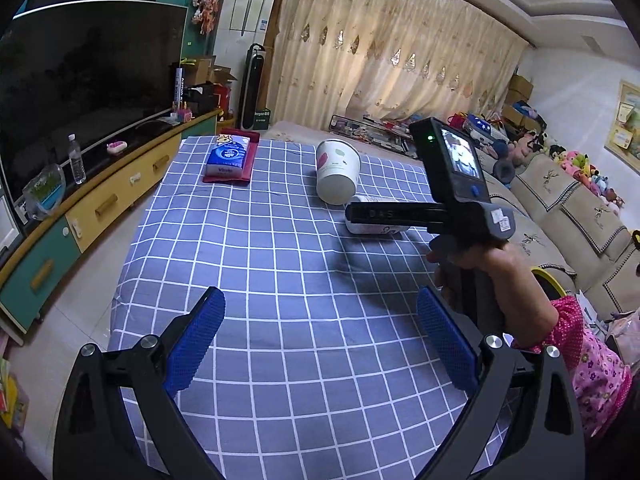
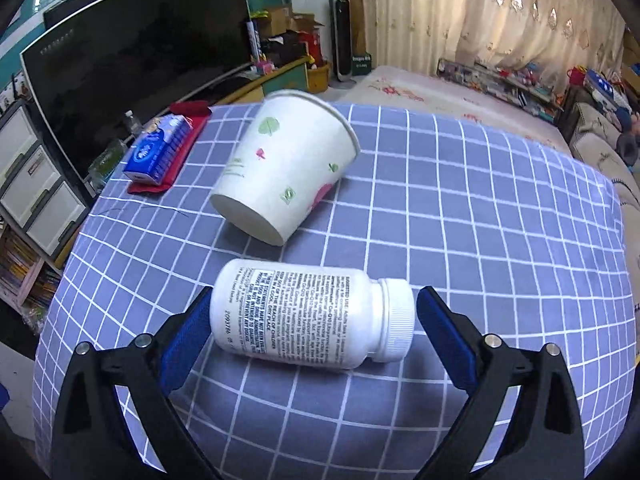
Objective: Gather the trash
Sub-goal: 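Grasp the pill bottle and drop it into the bin with the right gripper, then grasp the white paper cup with the left gripper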
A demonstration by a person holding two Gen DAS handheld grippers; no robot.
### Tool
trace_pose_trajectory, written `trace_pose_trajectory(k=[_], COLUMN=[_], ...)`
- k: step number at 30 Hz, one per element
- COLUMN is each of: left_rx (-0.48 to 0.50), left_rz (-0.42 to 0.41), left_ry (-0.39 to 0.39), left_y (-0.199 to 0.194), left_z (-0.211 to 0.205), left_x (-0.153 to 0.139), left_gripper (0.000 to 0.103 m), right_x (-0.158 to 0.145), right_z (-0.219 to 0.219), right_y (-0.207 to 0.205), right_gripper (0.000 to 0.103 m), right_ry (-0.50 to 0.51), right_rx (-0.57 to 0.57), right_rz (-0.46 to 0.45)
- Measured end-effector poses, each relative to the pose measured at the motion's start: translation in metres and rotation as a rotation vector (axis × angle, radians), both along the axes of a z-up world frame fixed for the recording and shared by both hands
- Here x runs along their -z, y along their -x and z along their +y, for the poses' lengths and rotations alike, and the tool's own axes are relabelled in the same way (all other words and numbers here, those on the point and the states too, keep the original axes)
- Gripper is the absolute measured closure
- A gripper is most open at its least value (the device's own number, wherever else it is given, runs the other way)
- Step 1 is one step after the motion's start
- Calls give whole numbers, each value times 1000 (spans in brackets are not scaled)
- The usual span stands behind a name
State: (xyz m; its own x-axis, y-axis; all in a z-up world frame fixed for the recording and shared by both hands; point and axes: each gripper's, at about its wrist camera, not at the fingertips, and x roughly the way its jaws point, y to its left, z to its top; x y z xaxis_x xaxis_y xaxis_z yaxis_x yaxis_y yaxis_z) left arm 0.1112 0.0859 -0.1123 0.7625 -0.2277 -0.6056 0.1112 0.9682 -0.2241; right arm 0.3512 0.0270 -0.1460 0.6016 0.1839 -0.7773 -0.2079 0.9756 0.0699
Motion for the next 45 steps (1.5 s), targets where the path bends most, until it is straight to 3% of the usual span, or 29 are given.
trace_pose_trajectory(k=[2,14,19,26,36,43,45], left_rx=[4,37,57,58,66,98,110], left_rz=[4,13,23,33,70,90,97], left_ry=[3,1,-11,-25,-17,-45,-56], left_y=[-2,-8,-12,-21,-37,-50,-54], left_z=[-1,-14,-24,-37,-65,-90,-95], left_x=[1,4,5,4,10,11,11], left_gripper=[8,8,8,8,8,8,8], right_x=[1,-35,-47,-48,-5,37,43], right_z=[-1,-38,-84,-188,-359,-409,-418], right_y=[0,50,79,118,163,163,165], right_gripper=[21,21,21,21,21,21,17], right_ry=[-6,-59,-55,-36,24,16,4], right_rx=[13,22,84,285,641,725,747], right_rz=[-1,-84,-118,-136,-36,61,68])
